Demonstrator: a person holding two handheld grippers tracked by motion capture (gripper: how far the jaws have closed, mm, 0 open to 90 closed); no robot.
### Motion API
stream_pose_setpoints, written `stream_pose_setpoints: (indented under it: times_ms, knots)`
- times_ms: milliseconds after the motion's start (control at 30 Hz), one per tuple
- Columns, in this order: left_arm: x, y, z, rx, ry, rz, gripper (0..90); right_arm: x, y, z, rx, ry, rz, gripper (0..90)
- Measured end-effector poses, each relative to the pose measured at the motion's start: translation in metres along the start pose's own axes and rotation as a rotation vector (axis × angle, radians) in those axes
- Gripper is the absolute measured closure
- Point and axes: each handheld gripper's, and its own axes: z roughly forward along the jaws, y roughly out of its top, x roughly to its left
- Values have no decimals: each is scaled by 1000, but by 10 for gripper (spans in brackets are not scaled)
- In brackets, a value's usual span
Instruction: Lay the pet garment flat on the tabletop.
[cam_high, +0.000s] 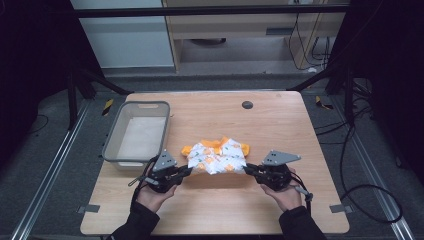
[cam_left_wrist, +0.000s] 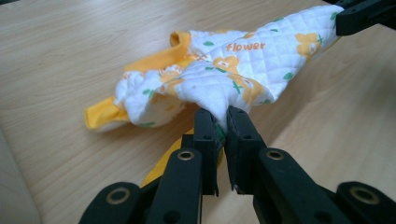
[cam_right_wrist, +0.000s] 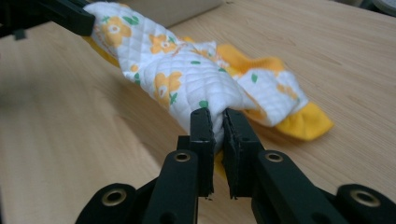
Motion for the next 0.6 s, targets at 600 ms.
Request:
stream_pose_setpoints:
  times_ms: [600]
  knots:
    - [49,1,66,85,145,-160,661,-36,1,75,89,-196,96,739]
